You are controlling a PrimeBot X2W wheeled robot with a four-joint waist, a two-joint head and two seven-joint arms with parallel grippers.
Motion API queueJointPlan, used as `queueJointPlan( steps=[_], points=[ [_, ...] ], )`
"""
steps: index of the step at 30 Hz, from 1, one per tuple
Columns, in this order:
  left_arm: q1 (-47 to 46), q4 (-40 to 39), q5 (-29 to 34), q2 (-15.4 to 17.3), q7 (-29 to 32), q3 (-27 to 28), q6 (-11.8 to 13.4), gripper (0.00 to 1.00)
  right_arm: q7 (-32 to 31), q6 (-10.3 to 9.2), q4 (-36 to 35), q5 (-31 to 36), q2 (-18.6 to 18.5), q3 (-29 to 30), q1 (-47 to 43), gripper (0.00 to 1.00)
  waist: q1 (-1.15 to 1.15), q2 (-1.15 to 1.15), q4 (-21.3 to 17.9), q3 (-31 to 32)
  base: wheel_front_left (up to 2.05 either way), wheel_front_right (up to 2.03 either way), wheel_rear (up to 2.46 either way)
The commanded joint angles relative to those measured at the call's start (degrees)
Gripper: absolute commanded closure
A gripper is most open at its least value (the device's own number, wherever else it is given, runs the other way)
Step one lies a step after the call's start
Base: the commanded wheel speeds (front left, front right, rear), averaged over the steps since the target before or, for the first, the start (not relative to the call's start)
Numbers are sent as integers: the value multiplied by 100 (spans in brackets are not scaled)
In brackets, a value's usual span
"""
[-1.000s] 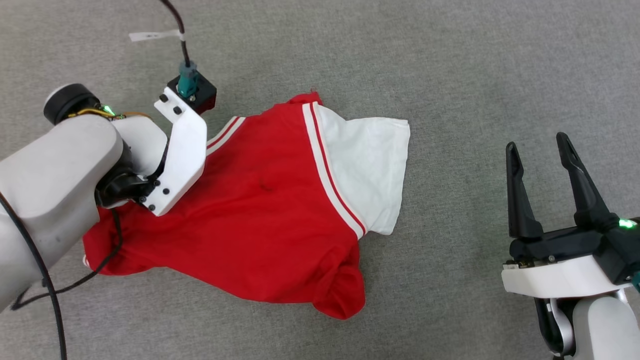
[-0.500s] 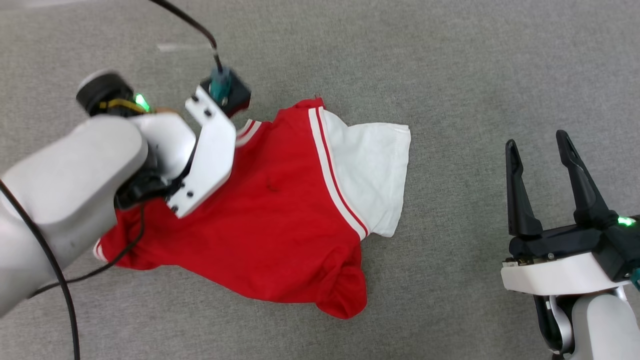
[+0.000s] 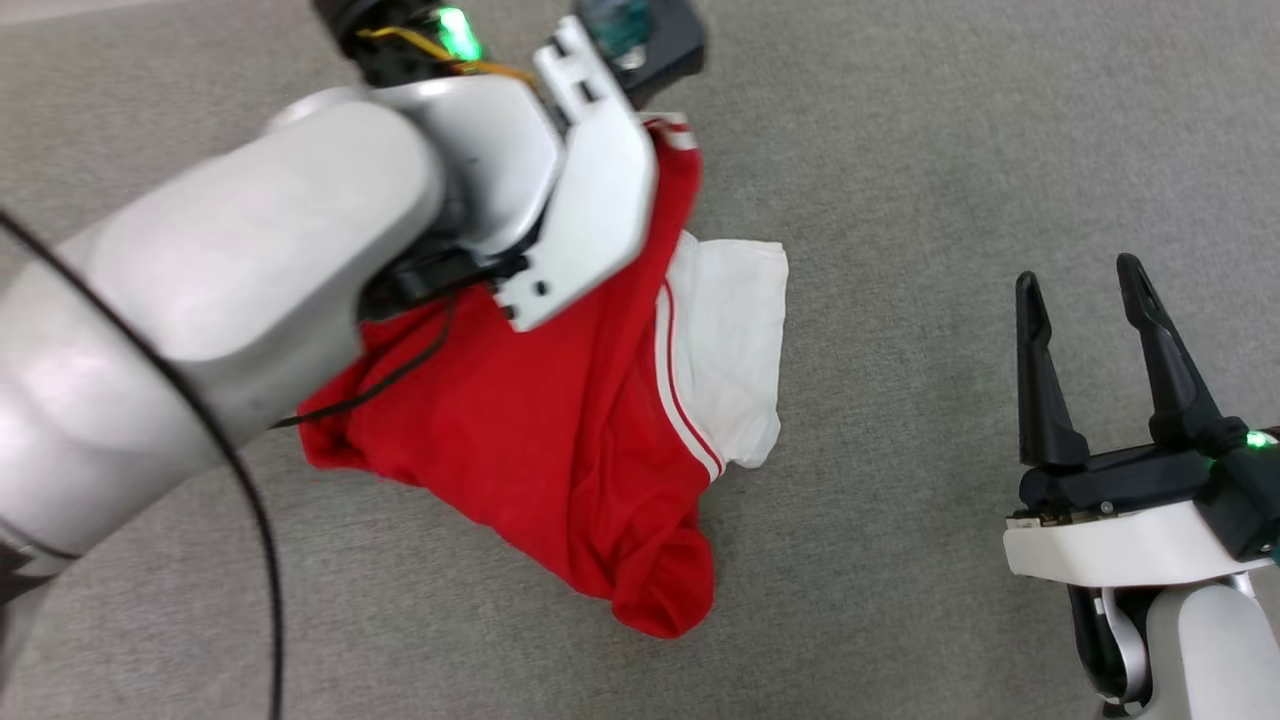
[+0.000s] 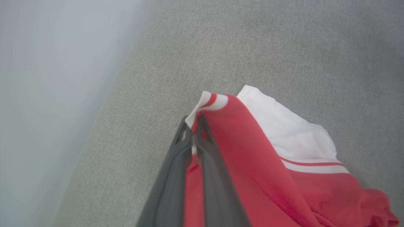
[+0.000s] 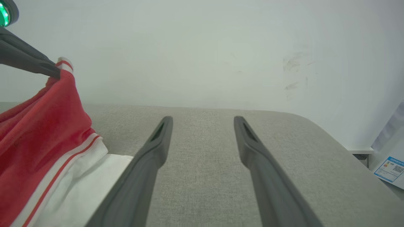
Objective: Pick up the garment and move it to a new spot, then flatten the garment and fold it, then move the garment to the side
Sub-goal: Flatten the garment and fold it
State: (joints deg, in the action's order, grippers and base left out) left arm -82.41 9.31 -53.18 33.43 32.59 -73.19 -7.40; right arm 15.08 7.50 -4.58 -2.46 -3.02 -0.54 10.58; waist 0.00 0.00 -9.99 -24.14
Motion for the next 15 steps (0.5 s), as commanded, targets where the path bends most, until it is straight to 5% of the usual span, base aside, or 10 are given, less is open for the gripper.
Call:
queueJointPlan(
  steps=[1, 7, 15],
  points=[
    [-37, 109, 54, -160, -10, -8, 0, 100, 12, -2, -20, -54, 23, 0, 84, 0, 0, 0, -108, -123, 0, 0, 0],
    [474, 604, 417, -554, 486, -18, 0, 100, 13, -3, -6, -159, 21, -56, 197, 0, 0, 0, -331, -368, 0, 0, 0],
    [1238, 951, 613, -533, 876, -53, -1, 100, 13, -2, 26, -232, 22, -19, 211, 0, 0, 0, -433, -424, 0, 0, 0]
  ],
)
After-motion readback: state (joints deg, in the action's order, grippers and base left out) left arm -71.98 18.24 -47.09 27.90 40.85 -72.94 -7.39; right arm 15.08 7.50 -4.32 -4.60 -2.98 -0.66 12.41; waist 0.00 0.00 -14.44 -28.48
